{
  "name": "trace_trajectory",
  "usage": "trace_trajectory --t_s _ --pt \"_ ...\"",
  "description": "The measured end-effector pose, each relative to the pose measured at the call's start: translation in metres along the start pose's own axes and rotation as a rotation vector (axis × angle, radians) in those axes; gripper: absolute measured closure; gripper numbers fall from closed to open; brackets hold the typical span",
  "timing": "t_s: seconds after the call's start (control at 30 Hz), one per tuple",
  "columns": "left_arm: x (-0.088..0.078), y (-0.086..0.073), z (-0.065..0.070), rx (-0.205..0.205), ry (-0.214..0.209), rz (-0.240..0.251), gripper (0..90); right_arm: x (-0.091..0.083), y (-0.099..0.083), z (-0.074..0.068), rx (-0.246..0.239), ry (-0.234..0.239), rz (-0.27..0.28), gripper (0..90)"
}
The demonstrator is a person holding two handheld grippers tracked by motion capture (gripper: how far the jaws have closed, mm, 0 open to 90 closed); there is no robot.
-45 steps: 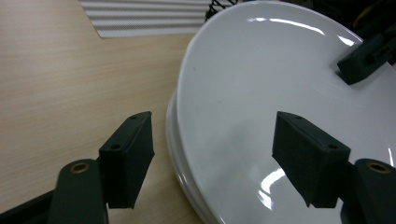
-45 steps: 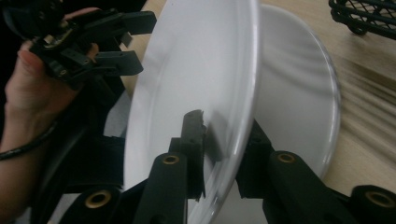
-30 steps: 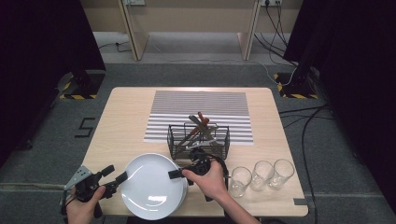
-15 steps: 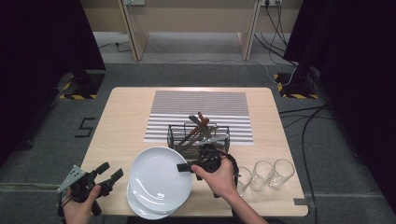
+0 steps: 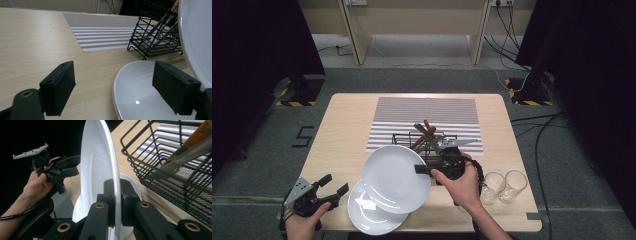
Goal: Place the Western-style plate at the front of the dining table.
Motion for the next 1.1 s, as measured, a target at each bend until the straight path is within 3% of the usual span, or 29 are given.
trace_trajectory --t_s 0.73,1.1 --pt "0.010 -0.008 0.008 0.100 0.045 -0.029 20.3 -0.020 -0.002 -0.002 -0.004 0.007 0.076 85.3" --pt "0.010 -0.009 0.008 0.101 0.048 -0.032 20.9 -0.030 0.002 -0.004 -0.008 0.013 0.101 85.3"
Point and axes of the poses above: each handheld gripper's, and its own axes: x roughly forward along the jaws, y roughly out of its top, z roughly to its right, the point moved 6 cm from there along x, roughly forward along the jaws, and after that the axes turned 13 degrees about -z, right-handed, at the moved point
